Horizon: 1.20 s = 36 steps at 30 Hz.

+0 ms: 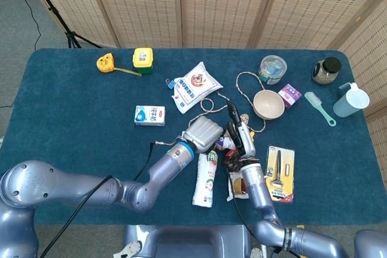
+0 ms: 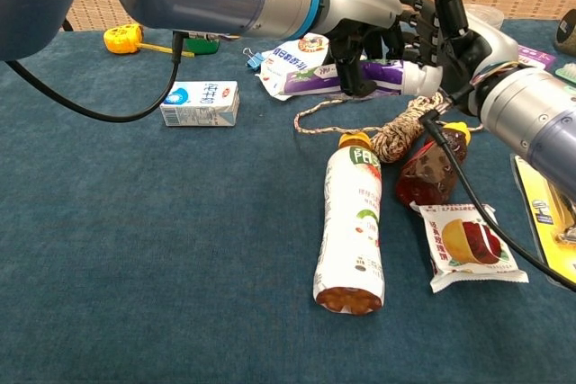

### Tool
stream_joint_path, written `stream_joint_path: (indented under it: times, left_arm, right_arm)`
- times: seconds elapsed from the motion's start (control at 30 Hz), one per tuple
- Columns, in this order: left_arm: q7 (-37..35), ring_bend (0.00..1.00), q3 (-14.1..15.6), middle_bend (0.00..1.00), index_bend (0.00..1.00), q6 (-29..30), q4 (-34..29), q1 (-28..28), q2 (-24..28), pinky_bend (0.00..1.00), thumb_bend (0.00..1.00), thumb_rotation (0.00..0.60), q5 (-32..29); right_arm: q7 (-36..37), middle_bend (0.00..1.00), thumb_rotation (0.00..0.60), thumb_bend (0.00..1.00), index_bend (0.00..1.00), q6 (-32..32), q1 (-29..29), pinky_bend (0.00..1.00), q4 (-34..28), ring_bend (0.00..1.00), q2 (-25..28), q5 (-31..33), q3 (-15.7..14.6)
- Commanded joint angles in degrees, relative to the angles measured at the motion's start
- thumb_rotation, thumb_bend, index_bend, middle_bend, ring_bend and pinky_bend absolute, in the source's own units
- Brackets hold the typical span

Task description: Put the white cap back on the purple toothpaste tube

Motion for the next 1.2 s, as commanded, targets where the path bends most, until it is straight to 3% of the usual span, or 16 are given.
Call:
stream_joint_path:
  times: [0.03,1.2]
  left_arm:
    - [-0.14,0.47,-0.02,0.54,0.65,-0.02,0.17,-0.33,0.0,0.52,0.7,0.6,-0.33]
    - [0.93,0.47,0.78,0.54,0.65,-1.37,1.62,-5.6,0.5,0.52,0.7,0.6,-4.49]
  right_arm:
    - [-0.06,0.0,0.053,0.0,0.0,0.0,0.12,0.0,-0.05,0.0,-0.1,-0.17,-0.08]
    - [2.83,0.0,0.06,0.0,0.0,0.62,0.41,0.0,-0.1,0.0,-0.13,-2.68,-0.21]
